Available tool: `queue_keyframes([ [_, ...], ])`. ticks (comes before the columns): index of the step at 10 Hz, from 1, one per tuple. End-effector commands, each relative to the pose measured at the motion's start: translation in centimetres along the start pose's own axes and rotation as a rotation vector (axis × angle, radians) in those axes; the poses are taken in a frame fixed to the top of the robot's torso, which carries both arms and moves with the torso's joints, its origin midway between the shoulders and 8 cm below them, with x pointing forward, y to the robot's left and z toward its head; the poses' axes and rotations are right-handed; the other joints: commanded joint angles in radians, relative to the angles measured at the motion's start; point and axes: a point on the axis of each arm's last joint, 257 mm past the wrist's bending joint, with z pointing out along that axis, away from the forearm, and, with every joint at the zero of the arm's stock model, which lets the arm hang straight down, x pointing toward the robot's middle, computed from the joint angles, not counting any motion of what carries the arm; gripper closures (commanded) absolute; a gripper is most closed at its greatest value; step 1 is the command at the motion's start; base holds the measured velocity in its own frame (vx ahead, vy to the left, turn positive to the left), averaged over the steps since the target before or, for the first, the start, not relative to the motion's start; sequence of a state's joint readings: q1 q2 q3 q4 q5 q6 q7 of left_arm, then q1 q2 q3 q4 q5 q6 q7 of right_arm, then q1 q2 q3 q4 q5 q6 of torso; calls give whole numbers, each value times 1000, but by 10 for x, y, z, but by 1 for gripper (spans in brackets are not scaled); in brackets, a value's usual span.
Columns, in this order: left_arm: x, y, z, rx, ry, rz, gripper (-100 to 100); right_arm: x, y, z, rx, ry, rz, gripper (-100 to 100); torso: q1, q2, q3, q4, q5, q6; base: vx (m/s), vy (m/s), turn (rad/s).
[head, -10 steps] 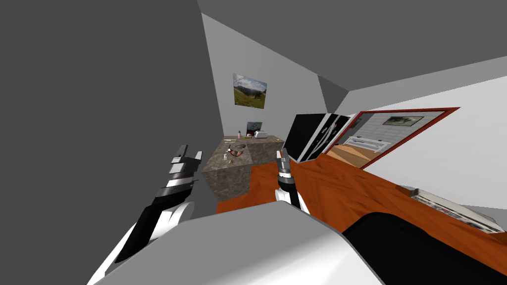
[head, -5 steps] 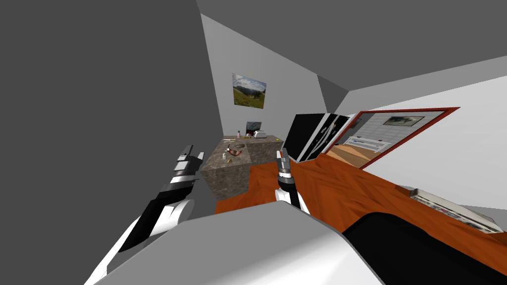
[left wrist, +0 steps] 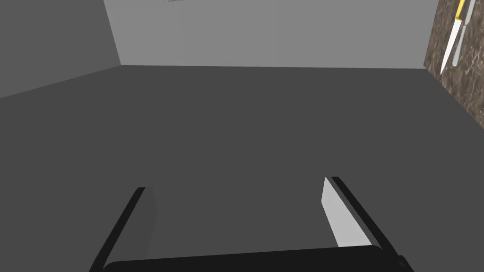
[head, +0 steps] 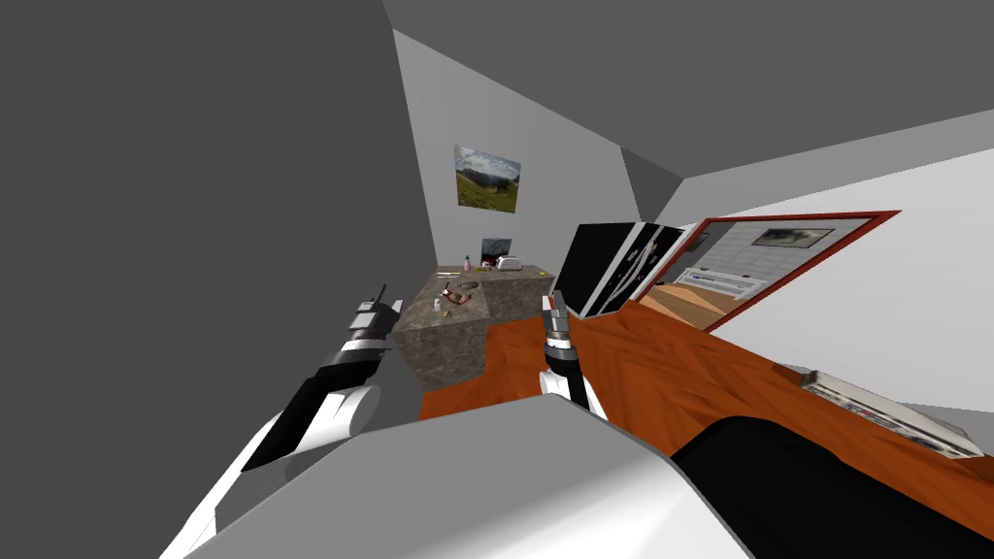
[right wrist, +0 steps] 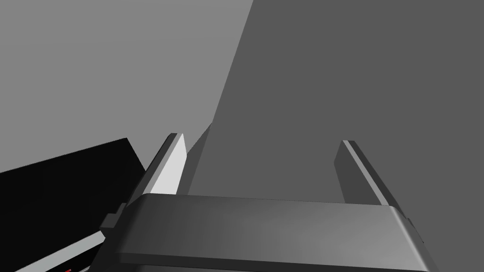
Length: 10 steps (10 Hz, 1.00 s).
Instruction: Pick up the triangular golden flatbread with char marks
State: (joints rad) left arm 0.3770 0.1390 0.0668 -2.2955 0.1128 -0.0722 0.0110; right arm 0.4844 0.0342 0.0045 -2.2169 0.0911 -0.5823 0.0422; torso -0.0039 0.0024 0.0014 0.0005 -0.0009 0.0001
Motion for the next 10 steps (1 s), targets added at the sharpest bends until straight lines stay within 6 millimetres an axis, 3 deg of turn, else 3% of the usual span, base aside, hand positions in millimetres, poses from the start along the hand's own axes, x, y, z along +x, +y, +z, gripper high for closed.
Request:
queue_keyframes([
  [1, 0, 11, 2, -44, 0, 4, -100, 0, 0, 0, 0, 0, 0, 0, 0, 0, 0, 0, 0, 0, -26, -54, 5],
  [10, -8, 53, 11, -223, -12, 27, -100, 0, 0, 0, 0, 0, 0, 0, 1, -1, -1, 0, 0, 0, -25, -43, 3],
])
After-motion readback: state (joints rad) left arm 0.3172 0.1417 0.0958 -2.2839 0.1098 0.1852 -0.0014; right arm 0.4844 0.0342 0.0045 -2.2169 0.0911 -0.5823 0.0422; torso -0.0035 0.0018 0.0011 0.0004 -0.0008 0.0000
